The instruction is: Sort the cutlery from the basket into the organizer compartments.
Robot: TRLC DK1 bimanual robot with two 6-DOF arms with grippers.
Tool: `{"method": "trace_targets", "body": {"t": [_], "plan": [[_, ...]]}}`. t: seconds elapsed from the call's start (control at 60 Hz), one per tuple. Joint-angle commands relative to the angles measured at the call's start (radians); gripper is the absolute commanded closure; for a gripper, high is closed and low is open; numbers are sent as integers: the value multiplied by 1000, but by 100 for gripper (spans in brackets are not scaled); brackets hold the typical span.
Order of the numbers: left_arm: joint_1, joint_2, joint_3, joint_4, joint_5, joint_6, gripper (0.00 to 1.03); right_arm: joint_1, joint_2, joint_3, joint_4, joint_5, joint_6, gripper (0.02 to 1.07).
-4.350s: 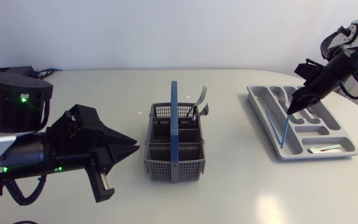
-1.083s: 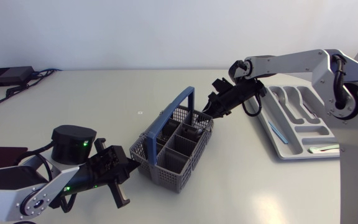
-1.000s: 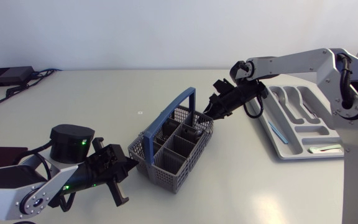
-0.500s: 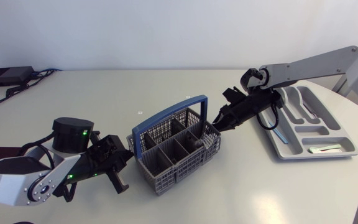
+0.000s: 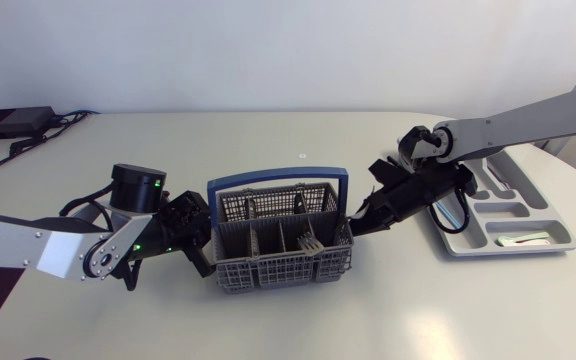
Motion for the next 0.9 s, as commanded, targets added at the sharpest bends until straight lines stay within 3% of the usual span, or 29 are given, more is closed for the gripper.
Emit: {"method": "trace_targets", "body": {"t": [0.0,0.2,0.317,0.417,0.5,0.6,0.683,0.783,0.883], "plan": [[-10,44,48,9,23,2,100,41,-33,-47,-1,-33,-14,101],[-4,58,58,9,22,6,100,30,-81,-98,53,4,23,101],[36,7,45,-10,23,9,100,18,-142,-146,129,67,68,101],[55,-66,20,-33,23,22,100,21,-220,-187,186,139,106,84],[71,-129,17,-82,23,24,99,21,-285,-215,220,192,130,76],[87,-200,11,-134,23,24,99,10,-331,-239,240,240,141,75],[94,-304,9,-226,29,24,98,-13,-391,-270,243,268,137,64],[62,-436,-3,-301,48,13,98,-36,-457,-297,235,285,123,61],[-27,-522,2,-366,48,-11,95,-63,-504,-313,228,289,101,60]]}}
